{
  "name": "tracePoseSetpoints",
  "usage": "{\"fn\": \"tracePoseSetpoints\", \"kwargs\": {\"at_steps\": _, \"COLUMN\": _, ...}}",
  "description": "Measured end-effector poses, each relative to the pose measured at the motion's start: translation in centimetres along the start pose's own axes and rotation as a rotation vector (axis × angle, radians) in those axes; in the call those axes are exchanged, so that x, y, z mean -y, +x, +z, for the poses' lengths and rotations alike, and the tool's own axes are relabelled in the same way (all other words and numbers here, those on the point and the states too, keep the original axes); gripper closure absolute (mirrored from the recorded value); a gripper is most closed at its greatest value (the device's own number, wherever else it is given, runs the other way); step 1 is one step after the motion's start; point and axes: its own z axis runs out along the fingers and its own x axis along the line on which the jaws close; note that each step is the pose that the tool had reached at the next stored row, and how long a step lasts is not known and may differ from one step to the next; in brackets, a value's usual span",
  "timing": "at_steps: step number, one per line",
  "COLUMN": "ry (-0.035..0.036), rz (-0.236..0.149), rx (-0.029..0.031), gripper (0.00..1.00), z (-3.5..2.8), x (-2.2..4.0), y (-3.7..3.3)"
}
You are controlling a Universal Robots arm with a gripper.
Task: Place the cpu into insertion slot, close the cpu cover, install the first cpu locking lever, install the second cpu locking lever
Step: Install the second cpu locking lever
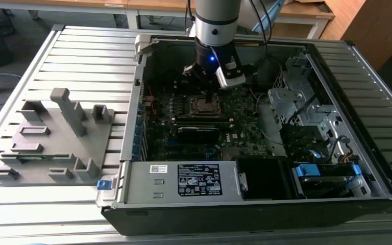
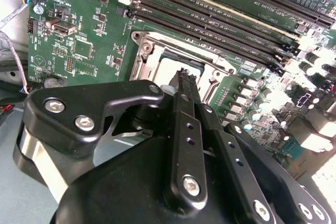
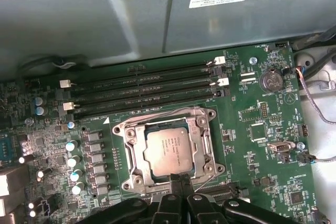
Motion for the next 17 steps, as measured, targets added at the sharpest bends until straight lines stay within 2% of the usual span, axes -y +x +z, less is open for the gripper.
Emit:
{"fn": "tracePoseSetpoints", "kwargs": {"at_steps": 13, "ry": 0.0, "rz": 0.0, "rx": 0.0, "gripper": 0.89, "z": -0.01, "x": 1.06, "y": -0.2}}
{"fn": "tracePoseSetpoints", "kwargs": {"at_steps": 17, "ry": 0.0, "rz": 0.0, "rx": 0.0, "gripper": 0.89, "z": -0.01, "x": 1.13, "y": -0.21}}
